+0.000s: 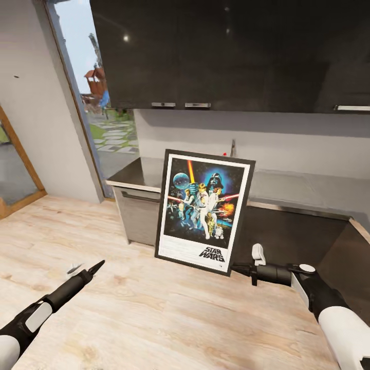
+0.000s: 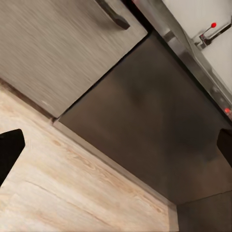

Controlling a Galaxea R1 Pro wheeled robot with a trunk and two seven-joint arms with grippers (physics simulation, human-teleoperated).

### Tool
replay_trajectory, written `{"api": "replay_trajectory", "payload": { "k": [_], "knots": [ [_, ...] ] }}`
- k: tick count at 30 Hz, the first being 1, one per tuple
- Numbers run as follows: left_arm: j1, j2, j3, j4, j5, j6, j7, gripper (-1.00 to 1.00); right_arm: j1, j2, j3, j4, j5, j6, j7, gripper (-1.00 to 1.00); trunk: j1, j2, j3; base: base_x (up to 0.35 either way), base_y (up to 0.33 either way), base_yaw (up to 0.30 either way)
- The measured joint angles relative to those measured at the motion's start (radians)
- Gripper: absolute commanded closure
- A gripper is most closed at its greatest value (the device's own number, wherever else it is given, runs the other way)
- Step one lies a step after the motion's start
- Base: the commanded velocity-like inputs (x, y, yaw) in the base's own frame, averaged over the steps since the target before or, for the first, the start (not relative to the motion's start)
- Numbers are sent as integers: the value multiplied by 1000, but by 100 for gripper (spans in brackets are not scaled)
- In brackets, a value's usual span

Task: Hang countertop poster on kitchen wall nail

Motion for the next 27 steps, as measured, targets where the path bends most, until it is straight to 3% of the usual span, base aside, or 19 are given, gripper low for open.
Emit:
{"api": "replay_trajectory", "payload": {
  "k": [12,27],
  "knots": [
    [0,0,0,0,0,3,0,-100,0,0,0,0,0,0,0,100,0,0,0,185,243,271],
    [0,0,0,2,0,3,1,-100,0,0,-3,1,0,0,-3,100,0,0,0,243,219,25]
  ]
}}
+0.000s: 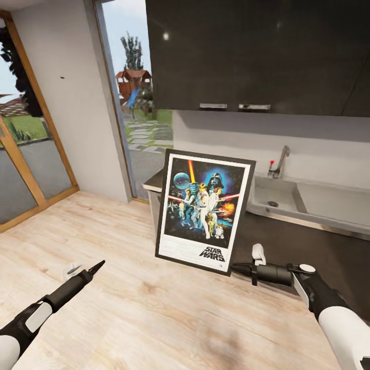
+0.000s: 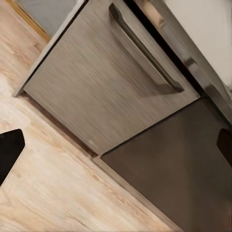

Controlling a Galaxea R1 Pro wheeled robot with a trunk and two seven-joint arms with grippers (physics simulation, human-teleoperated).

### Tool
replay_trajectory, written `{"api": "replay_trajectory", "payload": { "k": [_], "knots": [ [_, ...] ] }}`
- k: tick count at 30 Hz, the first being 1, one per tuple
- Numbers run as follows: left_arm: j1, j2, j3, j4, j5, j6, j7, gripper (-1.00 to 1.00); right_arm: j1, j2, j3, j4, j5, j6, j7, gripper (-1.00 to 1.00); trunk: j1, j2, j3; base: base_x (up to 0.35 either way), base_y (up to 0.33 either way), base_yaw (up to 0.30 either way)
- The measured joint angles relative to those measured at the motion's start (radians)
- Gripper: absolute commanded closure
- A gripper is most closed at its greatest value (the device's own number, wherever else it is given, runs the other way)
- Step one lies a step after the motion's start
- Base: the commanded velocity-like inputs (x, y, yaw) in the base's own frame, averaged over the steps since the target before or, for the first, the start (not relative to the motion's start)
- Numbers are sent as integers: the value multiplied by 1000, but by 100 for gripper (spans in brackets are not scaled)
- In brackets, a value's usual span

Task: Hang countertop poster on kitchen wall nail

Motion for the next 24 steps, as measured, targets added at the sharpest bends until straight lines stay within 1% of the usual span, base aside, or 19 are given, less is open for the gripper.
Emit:
{"api": "replay_trajectory", "payload": {
  "k": [6,8,13,24],
  "knots": [
    [0,0,0,11,0,0,0,-100,0,0,0,0,0,0,1,100,0,0,0,243,218,3],
    [0,0,0,12,0,0,0,-100,0,0,0,0,0,0,1,100,0,0,0,243,218,112],
    [0,0,0,13,0,0,0,-100,0,0,1,0,0,0,1,100,0,0,0,243,219,226],
    [0,0,0,13,0,0,1,-100,0,0,2,-1,0,0,0,100,0,0,0,222,233,283]
  ]
}}
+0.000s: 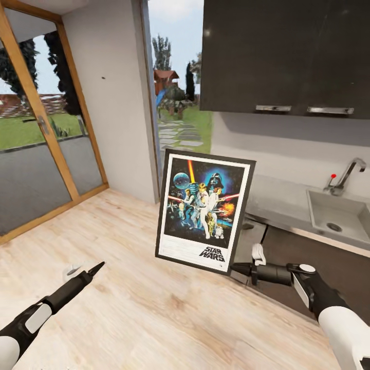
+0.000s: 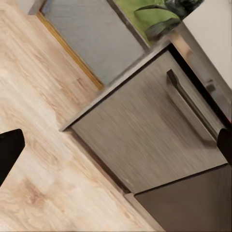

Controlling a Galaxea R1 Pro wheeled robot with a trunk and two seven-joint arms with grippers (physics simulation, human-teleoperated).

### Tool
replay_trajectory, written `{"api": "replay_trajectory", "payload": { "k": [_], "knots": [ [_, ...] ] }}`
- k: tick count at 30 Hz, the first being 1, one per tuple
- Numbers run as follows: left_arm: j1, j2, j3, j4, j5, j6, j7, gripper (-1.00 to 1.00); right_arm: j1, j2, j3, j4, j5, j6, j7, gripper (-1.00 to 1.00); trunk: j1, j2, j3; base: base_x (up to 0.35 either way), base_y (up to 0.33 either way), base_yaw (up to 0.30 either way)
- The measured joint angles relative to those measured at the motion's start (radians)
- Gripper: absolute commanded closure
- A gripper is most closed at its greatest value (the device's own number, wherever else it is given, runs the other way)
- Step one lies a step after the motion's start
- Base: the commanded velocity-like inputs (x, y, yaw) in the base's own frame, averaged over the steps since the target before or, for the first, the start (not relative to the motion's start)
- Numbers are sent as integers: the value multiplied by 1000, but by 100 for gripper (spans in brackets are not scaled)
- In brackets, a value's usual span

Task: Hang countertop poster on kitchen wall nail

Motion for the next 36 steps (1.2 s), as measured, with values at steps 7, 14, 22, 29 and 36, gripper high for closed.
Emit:
{"api": "replay_trajectory", "payload": {
  "k": [7,14,22,29,36],
  "knots": [
    [0,0,0,0,0,0,0,-100,0,0,0,0,0,0,0,100,0,0,0,205,244,290],
    [0,0,0,0,0,0,0,-100,0,0,0,1,0,0,0,100,0,0,0,204,245,226],
    [0,0,0,0,0,0,0,-100,0,0,-1,1,0,0,0,100,0,0,0,204,246,19],
    [0,0,0,0,0,0,-1,-100,0,0,-2,1,0,0,0,100,0,0,0,204,246,1],
    [0,0,0,0,0,0,0,-100,0,0,-1,1,0,0,0,100,0,0,0,204,247,0]
  ]
}}
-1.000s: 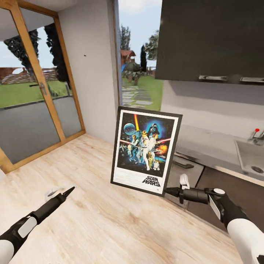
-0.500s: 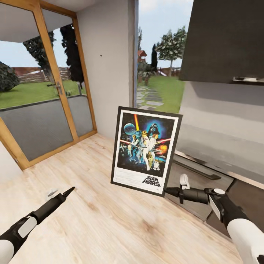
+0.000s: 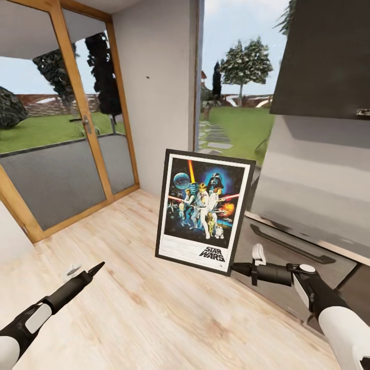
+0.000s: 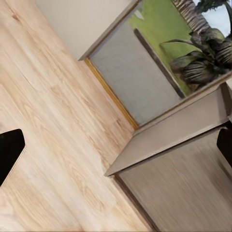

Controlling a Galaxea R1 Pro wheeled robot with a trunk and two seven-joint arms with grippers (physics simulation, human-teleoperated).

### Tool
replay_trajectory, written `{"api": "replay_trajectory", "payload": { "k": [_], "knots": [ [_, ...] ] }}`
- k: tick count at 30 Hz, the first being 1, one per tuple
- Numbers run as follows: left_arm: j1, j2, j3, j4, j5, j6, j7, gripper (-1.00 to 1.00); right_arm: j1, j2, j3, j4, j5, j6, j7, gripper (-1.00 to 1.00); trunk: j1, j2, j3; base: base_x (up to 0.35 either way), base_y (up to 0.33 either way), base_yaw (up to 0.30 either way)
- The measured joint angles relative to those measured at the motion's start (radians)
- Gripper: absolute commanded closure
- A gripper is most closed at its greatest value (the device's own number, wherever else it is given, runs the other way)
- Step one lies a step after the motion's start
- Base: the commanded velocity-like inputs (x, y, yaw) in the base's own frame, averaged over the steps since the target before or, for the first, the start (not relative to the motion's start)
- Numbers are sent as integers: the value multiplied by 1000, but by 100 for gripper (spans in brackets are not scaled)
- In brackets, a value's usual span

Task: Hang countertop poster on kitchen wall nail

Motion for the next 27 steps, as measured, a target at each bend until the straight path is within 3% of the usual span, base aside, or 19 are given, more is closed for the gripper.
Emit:
{"api": "replay_trajectory", "payload": {
  "k": [27],
  "knots": [
    [-1,0,0,0,0,0,0,-100,0,0,-4,0,-3,0,-1,100,0,0,0,203,249,0]
  ]
}}
